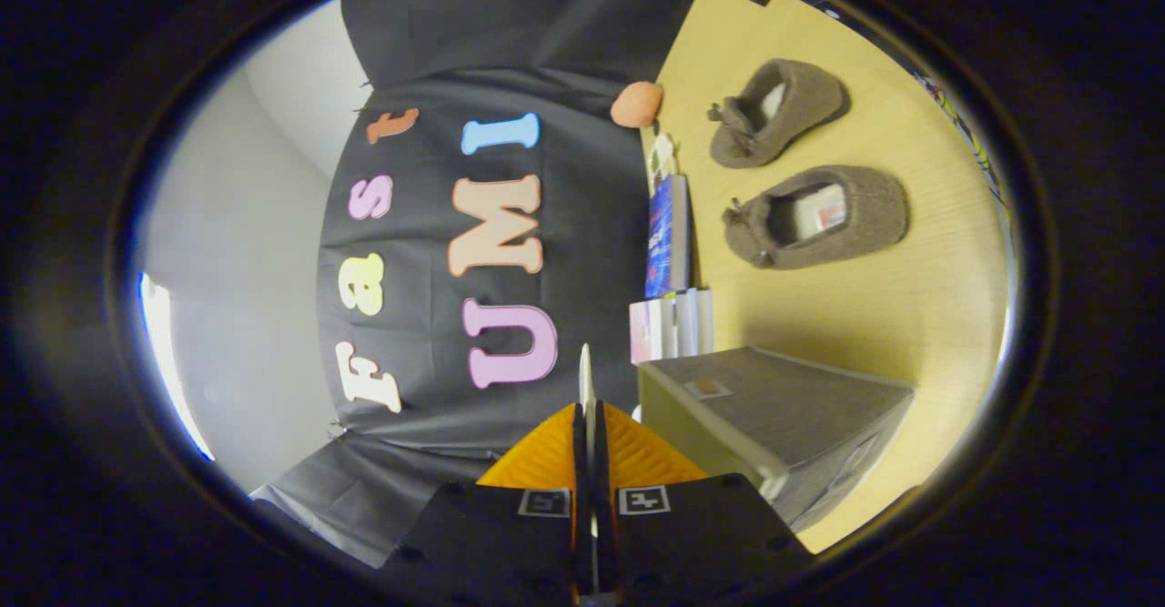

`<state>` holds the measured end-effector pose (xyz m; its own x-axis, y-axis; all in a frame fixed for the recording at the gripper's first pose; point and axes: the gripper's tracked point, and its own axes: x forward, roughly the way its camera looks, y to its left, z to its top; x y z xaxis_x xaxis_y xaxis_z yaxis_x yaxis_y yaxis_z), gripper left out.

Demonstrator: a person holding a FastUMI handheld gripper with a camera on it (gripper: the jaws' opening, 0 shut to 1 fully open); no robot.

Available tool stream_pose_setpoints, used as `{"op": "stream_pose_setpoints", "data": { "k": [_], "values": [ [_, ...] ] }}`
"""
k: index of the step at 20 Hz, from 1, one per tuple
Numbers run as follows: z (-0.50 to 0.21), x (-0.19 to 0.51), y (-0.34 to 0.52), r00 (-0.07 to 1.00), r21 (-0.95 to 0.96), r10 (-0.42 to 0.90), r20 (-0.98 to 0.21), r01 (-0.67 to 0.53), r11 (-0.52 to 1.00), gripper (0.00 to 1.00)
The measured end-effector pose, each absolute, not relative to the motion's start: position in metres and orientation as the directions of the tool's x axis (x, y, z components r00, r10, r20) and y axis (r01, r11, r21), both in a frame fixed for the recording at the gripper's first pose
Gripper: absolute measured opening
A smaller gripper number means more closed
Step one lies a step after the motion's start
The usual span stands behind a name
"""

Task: Open the storage box then place both shoes into the box .Put the left shoe in first, then the right shoe, with the right side of both shoes facing outward in a uniform manner.

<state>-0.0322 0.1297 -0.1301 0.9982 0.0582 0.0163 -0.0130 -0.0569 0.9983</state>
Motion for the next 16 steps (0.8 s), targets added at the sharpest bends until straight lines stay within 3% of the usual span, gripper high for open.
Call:
{"op": "stream_pose_setpoints", "data": {
  "k": [6,16],
  "values": [
    [-0.067,-0.04,0.186,0.986,0.995,0.139,0.095,-0.091,-0.04,0.06],
    [-0.047,-0.051,0.308,0.949,0.994,0.297,0.105,-0.106,-0.013,0.06]
  ]
}}
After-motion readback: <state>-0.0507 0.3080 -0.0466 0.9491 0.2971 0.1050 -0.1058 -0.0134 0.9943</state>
